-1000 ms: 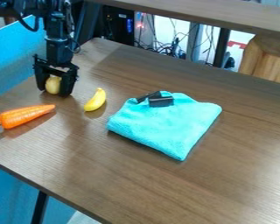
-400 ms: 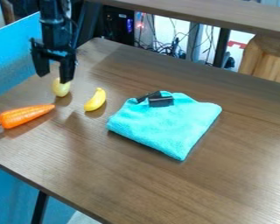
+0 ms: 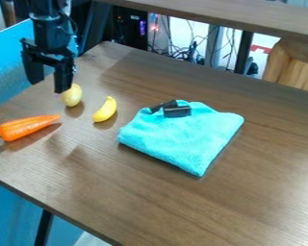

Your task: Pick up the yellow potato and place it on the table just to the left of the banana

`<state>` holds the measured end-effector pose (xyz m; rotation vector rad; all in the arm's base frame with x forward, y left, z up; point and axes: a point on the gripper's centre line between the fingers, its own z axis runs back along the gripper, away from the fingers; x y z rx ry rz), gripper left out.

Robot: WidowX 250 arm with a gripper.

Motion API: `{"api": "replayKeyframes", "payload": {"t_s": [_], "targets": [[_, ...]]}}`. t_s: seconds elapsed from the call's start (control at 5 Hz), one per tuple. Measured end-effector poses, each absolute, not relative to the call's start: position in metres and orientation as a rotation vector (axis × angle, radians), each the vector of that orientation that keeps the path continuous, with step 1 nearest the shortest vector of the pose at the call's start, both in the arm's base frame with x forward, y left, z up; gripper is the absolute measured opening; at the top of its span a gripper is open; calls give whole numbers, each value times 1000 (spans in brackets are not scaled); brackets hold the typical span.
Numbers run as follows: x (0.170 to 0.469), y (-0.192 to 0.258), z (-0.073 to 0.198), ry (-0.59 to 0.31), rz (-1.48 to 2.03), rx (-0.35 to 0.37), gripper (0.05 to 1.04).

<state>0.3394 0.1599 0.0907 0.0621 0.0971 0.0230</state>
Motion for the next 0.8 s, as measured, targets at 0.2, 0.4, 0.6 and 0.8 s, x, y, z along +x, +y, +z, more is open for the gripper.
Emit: {"api": "replayKeyframes", "payload": {"t_s": [0.2,0.4,0.6,0.8], "targets": [[315,153,99,107,22,80,1001],[294,146,99,133,13,85,1001],[287,145,97,150,9,94,1001],[285,147,97,163,2,108,1001]]}}
